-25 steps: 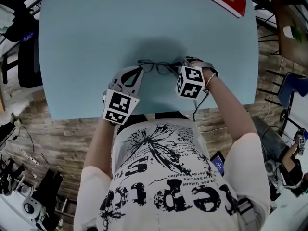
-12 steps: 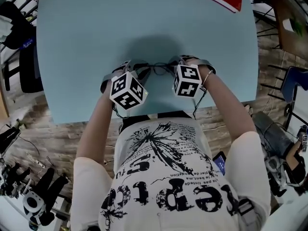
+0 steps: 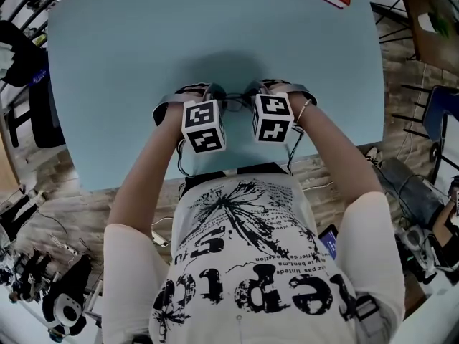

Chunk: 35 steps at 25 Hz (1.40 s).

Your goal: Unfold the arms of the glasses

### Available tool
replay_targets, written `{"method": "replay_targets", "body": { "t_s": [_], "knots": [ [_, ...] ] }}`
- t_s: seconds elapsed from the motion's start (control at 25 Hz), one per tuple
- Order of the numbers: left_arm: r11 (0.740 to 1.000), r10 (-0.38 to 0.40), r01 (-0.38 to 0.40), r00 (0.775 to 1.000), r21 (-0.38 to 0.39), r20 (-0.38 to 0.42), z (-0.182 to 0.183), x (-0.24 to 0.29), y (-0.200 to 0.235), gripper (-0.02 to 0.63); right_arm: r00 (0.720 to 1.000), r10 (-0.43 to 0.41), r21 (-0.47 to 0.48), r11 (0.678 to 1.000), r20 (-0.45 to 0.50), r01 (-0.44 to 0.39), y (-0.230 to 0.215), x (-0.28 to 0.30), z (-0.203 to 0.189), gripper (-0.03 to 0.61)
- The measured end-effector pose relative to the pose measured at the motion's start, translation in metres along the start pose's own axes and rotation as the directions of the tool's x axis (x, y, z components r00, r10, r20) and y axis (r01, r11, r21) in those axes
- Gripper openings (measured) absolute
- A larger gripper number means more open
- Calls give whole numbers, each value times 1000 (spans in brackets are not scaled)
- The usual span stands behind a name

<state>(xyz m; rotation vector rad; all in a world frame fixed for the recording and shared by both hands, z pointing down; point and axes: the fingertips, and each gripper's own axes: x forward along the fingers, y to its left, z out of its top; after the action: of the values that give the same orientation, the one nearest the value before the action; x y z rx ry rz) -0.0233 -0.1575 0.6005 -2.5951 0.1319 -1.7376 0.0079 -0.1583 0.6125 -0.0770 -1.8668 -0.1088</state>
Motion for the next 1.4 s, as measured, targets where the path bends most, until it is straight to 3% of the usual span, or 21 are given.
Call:
{"method": "replay_targets", "body": {
  "t_s": [0.24, 0.48, 0.96, 1.28, 1.4],
  "knots": [
    [998, -30, 31, 999, 49, -22, 3, 10, 1, 35, 1000, 8, 3, 1000, 10, -8, 0, 0, -3, 35],
    [998, -34, 33, 999, 50, 15, 4, 8, -2, 32, 1000, 18, 2, 1000, 9, -18, 4, 1, -3, 35],
    [999, 0, 9, 980, -44, 199, 6, -19, 3, 32, 1000, 21, 11, 1000, -1, -21, 3, 3, -5, 34],
    [999, 39, -32, 977, -38, 211, -7, -43, -2, 25, 999, 6, 2, 1000, -37, -6, 3, 1, -6, 34],
    [997, 58, -43, 971, -71, 232, -16, -53, -1, 25, 999, -1, 13, 1000, -44, 1, 2, 1, -4, 34]
  ]
}}
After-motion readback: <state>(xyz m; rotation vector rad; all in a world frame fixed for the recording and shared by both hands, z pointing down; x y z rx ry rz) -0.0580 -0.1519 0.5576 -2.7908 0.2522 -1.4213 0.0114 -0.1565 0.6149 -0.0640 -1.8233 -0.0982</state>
